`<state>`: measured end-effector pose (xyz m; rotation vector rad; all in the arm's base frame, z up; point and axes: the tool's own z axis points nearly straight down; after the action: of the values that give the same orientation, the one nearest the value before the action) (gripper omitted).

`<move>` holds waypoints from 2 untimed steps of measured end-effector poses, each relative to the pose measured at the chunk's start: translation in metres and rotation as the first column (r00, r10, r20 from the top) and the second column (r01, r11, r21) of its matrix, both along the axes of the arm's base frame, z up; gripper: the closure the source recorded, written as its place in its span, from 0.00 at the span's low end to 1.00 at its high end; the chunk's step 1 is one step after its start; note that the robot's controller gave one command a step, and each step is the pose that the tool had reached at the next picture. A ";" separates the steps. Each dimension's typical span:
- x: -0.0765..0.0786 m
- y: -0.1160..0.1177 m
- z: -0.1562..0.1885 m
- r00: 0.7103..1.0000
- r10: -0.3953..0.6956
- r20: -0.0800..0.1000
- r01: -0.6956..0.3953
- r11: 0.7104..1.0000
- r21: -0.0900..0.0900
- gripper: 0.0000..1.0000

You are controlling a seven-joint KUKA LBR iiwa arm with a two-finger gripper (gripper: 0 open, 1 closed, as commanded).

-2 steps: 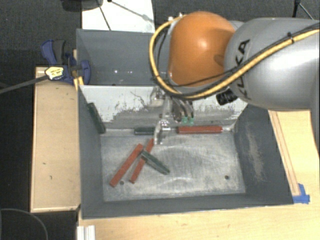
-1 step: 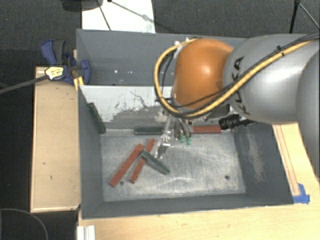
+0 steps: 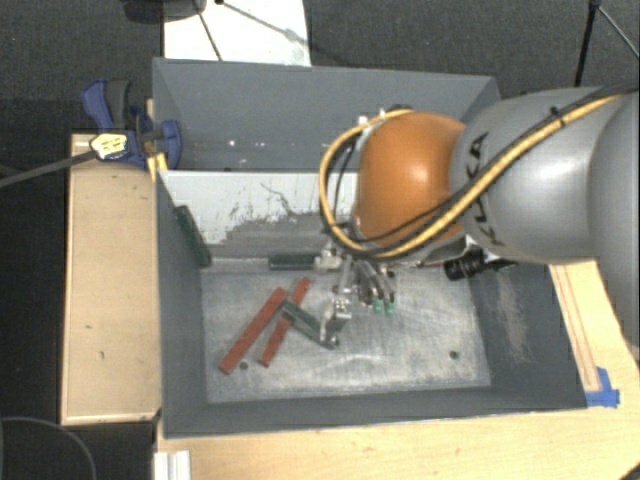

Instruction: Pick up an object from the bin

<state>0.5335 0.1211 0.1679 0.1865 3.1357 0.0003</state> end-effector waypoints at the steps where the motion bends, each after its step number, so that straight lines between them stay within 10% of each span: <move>1: -0.002 -0.002 -0.019 1.000 0.020 0.001 -0.020 1.000 0.001 0.00; 2: -0.007 -0.002 -0.061 0.974 -0.227 0.001 0.227 0.974 0.001 0.00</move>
Offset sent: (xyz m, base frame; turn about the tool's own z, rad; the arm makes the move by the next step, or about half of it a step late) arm -0.0128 -0.0032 -0.0979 0.0879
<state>0.5261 0.1192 0.1066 0.5437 3.0925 0.0021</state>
